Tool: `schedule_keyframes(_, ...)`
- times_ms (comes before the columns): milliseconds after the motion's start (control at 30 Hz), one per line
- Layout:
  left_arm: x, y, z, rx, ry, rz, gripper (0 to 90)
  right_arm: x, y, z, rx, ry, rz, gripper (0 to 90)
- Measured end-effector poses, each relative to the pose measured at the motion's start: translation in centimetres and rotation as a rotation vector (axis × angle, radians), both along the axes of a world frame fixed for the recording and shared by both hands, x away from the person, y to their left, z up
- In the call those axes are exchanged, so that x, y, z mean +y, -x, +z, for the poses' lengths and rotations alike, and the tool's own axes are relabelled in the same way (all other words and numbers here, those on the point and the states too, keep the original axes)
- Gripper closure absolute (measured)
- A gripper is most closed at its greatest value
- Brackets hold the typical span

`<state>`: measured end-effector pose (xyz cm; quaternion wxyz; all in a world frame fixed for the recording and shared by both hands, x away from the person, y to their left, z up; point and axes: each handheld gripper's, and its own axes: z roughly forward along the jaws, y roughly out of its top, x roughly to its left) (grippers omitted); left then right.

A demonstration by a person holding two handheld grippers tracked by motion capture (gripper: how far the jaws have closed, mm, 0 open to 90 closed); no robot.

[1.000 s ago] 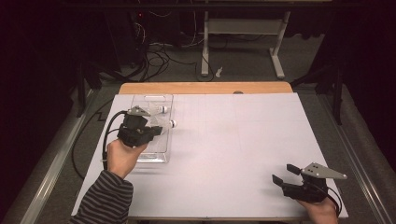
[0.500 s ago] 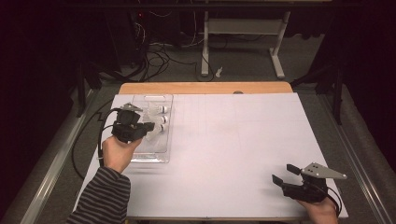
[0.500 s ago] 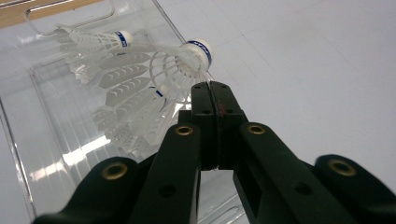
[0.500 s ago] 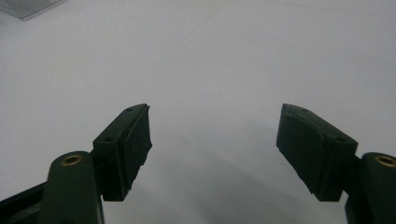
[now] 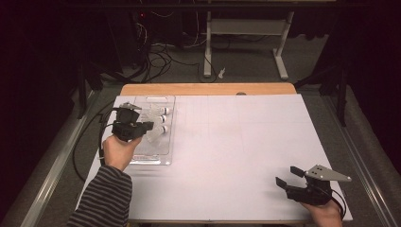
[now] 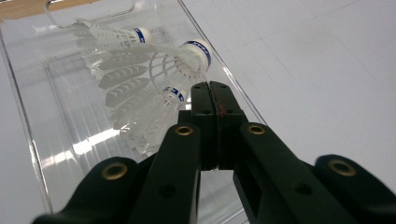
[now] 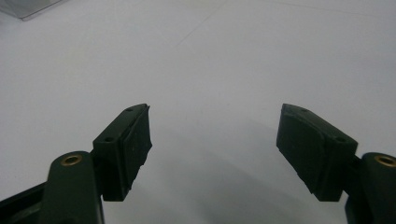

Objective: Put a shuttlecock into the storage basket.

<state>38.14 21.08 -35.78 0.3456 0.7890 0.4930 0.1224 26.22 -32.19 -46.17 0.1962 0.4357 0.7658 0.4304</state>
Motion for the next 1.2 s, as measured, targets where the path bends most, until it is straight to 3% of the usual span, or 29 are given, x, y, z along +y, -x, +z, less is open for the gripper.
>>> schedule_keyframes(600,0.4,-1.8,-0.1,0.006,-0.015,0.050,89.4,0.0,0.0,0.0,-0.001,0.000,0.001,26.7)
schedule_keyframes(1200,1.3,-3.5,-1.2,0.034,-0.019,0.118,89.3,0.0,0.0,0.0,0.002,0.000,0.002,26.6)
